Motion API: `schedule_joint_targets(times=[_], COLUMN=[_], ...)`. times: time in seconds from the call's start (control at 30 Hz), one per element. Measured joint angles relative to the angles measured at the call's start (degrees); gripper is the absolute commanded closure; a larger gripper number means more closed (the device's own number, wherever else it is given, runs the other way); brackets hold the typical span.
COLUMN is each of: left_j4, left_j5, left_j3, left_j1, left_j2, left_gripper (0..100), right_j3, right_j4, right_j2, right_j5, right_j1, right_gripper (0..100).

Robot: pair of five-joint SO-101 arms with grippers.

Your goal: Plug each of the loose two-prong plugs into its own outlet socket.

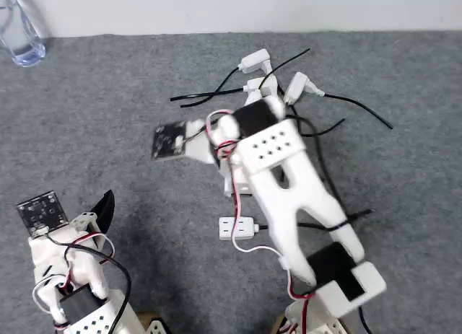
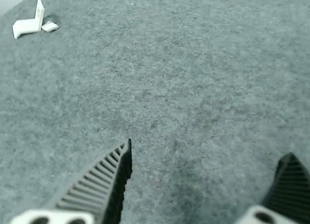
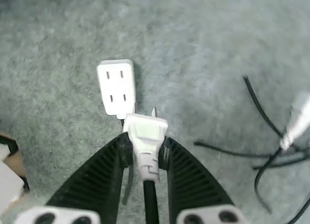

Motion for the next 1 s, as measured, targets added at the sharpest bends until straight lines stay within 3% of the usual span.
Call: schedule_joint_targets(times=[0.33, 0.5, 1.0], left_j4=[0.0, 0.0, 0.0], left_j5=[-1.6, -1.6, -1.6], left_j3=[0.0, 0.0, 0.0], left_j1=[-0.1, -0.1, -0.1], left_j2=[0.0, 0.0, 0.0], left_gripper=[57, 57, 57], right_j3=[3.3, 7.6, 12.4], right_j4=[0.0, 0.0, -6.7], right_j2=[2.2, 2.2, 5.4], right_j5=[6.5, 7.0, 9.1], right_j1=[-1.8, -4.7, -4.3], right_gripper=[99.0, 99.0, 99.0])
